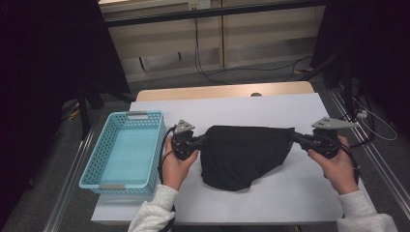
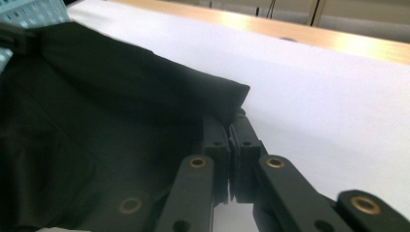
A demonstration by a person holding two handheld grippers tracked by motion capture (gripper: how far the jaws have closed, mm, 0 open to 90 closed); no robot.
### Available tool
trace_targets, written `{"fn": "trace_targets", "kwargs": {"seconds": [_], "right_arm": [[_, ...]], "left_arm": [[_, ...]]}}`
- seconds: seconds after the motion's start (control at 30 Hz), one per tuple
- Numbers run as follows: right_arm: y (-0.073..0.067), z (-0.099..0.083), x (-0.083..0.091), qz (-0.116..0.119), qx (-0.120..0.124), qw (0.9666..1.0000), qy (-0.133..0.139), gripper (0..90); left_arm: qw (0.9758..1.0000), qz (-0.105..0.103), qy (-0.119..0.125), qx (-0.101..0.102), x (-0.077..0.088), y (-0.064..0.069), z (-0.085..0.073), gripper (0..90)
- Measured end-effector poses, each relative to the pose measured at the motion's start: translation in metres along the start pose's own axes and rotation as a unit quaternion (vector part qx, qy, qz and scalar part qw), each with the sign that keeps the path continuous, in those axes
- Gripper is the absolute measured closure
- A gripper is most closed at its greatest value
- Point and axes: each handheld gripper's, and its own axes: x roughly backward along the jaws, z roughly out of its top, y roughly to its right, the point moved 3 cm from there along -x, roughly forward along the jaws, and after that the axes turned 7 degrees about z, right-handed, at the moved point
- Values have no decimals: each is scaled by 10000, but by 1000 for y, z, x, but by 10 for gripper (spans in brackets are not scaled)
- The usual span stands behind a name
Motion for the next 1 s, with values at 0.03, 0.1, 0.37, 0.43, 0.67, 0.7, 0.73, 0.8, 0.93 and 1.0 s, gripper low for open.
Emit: {"fn": "trace_targets", "kwargs": {"seconds": [0.03,0.1,0.37,0.43,0.67,0.7,0.73,0.8,0.93,1.0], "right_arm": [[-3,1,-18,159,44,9999,-8,861],[-8,5,-38,178,99,9998,38,730],[-3,7,-69,-208,135,9997,-51,475],[10,3,-65,-373,-12,9993,-62,420],[28,-7,-49,-503,-387,9980,2,364],[28,-7,-49,-503,-387,9980,2,364],[30,-9,-45,-554,-430,9975,13,329],[30,-10,-44,-567,-399,9976,-8,315],[28,-13,-43,-637,-342,9973,-90,279],[23,-13,-42,-640,-246,9976,-80,269]], "left_arm": [[9997,223,-19,101,1,-11,-2,858],[9983,576,-41,104,-1,-20,-6,817],[9983,581,-46,26,-7,-15,-14,478],[9985,548,-58,-17,-5,-12,-14,431],[9986,526,-103,21,-7,-7,-15,466],[9986,526,-103,21,-7,-7,-15,464],[9989,446,-155,36,-10,-7,-17,467],[9987,460,-205,8,-13,-6,-19,474],[9976,504,-436,-171,-23,-4,-28,541],[9968,508,-597,-140,-27,-6,-32,631]]}}
